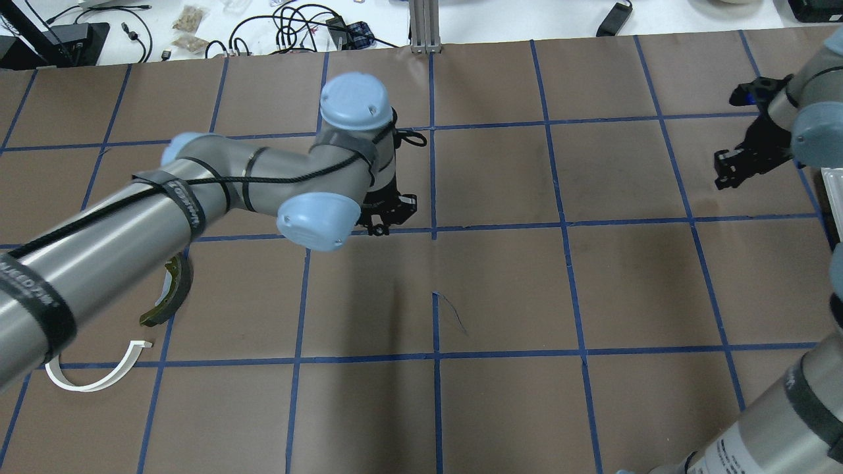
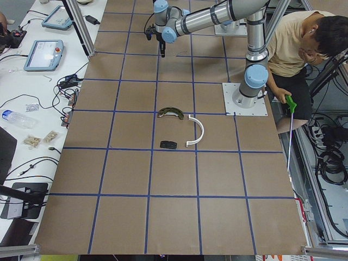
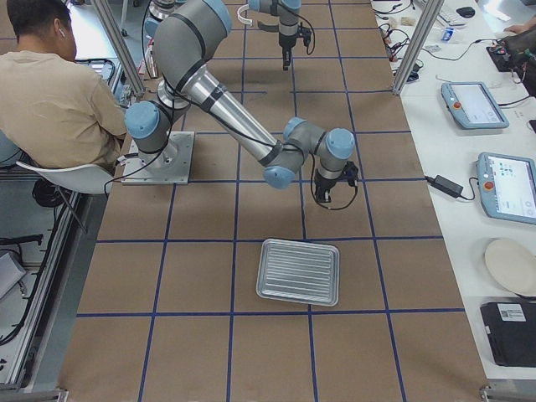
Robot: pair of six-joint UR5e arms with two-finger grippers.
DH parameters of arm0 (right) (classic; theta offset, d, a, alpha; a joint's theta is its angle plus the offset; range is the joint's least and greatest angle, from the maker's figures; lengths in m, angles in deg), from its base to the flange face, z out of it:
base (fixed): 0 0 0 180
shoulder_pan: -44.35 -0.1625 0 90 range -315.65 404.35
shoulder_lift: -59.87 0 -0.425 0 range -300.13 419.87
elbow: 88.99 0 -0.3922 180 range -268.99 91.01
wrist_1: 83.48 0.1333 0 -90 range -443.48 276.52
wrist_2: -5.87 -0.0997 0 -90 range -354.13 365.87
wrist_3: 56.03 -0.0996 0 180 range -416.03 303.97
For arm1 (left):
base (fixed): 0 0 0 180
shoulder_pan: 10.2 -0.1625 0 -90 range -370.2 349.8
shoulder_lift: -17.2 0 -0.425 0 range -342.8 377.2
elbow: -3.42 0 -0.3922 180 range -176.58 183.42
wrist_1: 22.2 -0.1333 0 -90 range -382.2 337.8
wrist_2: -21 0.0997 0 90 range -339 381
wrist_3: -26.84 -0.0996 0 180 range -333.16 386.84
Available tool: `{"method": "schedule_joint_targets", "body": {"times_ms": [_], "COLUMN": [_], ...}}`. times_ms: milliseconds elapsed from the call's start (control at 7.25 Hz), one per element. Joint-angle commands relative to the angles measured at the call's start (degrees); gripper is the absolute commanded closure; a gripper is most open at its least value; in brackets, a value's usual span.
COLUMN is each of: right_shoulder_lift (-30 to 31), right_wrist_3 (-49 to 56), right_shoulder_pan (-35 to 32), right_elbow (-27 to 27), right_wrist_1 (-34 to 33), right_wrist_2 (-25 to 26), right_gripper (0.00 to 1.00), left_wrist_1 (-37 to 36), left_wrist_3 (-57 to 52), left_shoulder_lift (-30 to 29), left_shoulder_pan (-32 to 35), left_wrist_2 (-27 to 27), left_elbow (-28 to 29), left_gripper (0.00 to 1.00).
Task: Place bearing gear from tray to pile
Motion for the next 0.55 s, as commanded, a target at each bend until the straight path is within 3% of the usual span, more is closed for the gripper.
{"method": "schedule_joint_targets", "body": {"times_ms": [0,138,414], "right_shoulder_lift": [5.10,5.02,4.06], "right_wrist_3": [-22.35,-33.42,-52.00], "right_shoulder_pan": [-15.79,-23.96,-37.78], "right_elbow": [-8.21,-8.85,-7.72], "right_wrist_1": [-4.67,-9.68,-11.39], "right_wrist_2": [-1.75,-2.11,-2.72], "right_gripper": [1.00,1.00,1.00], "left_wrist_1": [19.84,21.90,19.74], "left_wrist_3": [-18.90,-27.79,-42.57], "left_shoulder_lift": [6.47,8.76,10.80], "left_shoulder_pan": [-12.34,-18.76,-30.01], "left_wrist_2": [6.05,7.48,12.82], "left_elbow": [4.19,3.93,0.78], "left_gripper": [1.00,1.00,1.00]}}
